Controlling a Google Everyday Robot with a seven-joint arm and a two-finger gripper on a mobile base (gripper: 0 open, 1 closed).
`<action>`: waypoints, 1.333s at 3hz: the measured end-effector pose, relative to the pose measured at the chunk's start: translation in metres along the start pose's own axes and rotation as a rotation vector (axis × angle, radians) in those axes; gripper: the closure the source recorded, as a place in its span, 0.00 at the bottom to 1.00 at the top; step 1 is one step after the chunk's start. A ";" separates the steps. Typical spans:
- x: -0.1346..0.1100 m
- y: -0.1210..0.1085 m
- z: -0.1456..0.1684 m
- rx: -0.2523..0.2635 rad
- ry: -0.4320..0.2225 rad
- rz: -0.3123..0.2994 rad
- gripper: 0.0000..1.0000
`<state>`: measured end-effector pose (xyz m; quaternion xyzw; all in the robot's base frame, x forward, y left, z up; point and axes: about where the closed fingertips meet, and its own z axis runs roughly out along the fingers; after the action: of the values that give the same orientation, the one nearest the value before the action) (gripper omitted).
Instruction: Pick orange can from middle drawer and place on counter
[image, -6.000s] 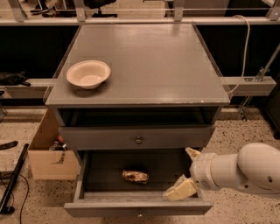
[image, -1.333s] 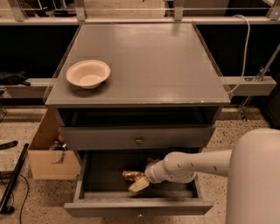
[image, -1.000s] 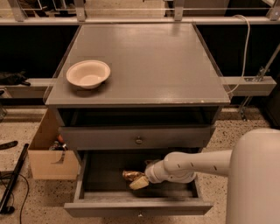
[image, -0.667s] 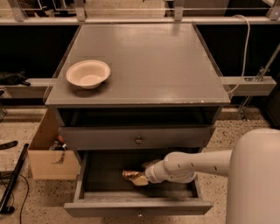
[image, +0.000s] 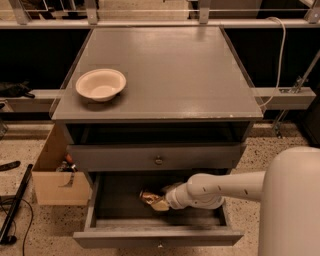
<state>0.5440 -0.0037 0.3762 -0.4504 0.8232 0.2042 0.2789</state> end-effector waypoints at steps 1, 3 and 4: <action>0.000 0.000 0.000 0.000 0.000 0.000 1.00; 0.003 0.012 -0.023 0.003 -0.003 -0.004 1.00; -0.002 0.035 -0.080 0.036 -0.025 -0.014 1.00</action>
Offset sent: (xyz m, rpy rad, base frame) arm 0.0000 0.0000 0.0000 0.0000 0.0000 0.0000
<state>0.4928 -0.0314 0.4409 -0.4484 0.8201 0.1930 0.2986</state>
